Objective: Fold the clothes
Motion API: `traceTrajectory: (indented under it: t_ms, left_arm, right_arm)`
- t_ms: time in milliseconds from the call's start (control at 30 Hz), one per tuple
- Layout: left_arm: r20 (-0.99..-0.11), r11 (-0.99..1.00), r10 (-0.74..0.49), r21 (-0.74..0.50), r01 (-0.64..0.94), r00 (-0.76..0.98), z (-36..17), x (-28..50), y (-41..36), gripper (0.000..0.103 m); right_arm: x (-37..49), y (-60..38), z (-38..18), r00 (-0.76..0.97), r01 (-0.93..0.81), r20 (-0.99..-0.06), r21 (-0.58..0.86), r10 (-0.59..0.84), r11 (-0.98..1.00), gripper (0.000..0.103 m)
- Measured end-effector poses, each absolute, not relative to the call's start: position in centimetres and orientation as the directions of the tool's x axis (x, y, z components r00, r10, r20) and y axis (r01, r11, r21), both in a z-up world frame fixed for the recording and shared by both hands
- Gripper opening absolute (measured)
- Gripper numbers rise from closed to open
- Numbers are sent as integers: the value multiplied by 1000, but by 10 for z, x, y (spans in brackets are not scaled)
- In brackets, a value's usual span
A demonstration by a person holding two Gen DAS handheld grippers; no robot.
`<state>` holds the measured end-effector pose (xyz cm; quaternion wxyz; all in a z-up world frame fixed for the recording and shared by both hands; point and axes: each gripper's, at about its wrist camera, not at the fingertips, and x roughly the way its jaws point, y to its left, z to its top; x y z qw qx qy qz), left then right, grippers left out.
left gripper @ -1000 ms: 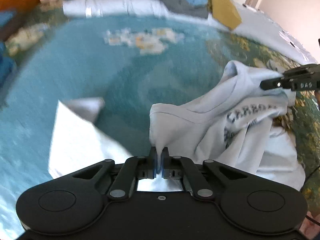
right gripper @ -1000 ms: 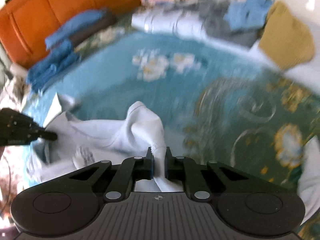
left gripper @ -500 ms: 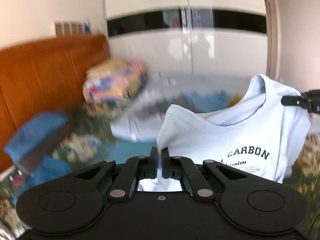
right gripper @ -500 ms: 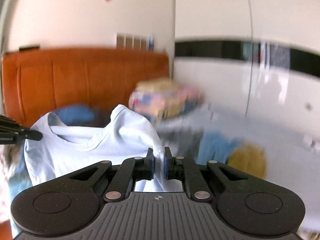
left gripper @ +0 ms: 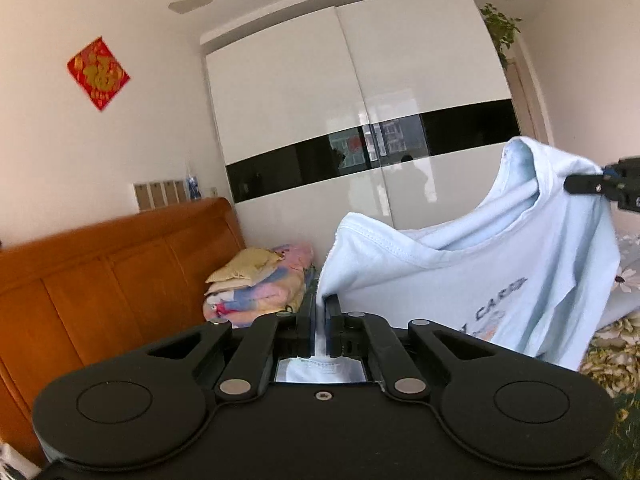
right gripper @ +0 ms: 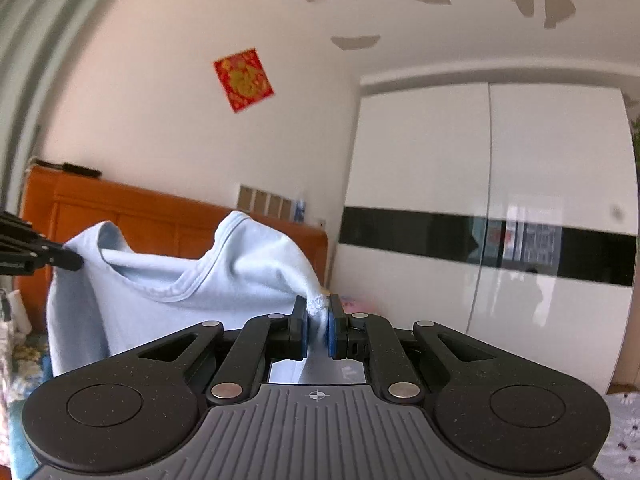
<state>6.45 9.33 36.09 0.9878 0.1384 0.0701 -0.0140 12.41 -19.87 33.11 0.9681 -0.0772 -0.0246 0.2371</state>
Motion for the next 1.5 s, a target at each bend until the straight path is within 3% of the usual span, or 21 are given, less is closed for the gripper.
traceTrajectory:
  t_ms: [333, 533, 800, 933, 1233, 1300, 1367, 1400, 1500]
  left_arm:
    - [-185, 954, -48, 283, 100, 982, 354, 39, 88, 5]
    - [-317, 949, -20, 292, 117, 948, 299, 90, 85, 5]
    - [-522, 978, -10, 172, 117, 853, 192, 182, 104, 3]
    - [-613, 992, -50, 61, 110, 789, 143, 215, 118, 3]
    - [-729, 979, -194, -103, 175, 656, 60, 238, 96, 4]
    - [-751, 971, -226, -124, 204, 621, 43, 243, 85, 5]
    - [-764, 964, -248, -135, 228, 596, 26, 248, 74, 14]
    - [-768, 960, -260, -143, 239, 585, 19, 251, 70, 23]
    - [-776, 948, -291, -154, 279, 560, -1, 261, 57, 29]
  right_arm:
    - [105, -219, 340, 860, -508, -14, -121, 510, 853, 8]
    - [157, -212, 292, 853, -497, -208, -47, 479, 866, 9]
    - [239, -205, 193, 797, -440, -450, 23, 403, 897, 10]
    - [270, -209, 148, 779, -379, -533, 19, 330, 925, 11]
    - [283, -262, 69, 723, -259, -656, 37, 219, 965, 11]
    - [282, -273, 55, 694, -243, -683, 75, 228, 967, 11]
    - [281, -283, 40, 663, -223, -708, 123, 243, 967, 11]
    - [281, -288, 32, 646, -211, -720, 150, 253, 966, 17]
    - [289, -293, 11, 608, -193, -746, 193, 272, 962, 30]
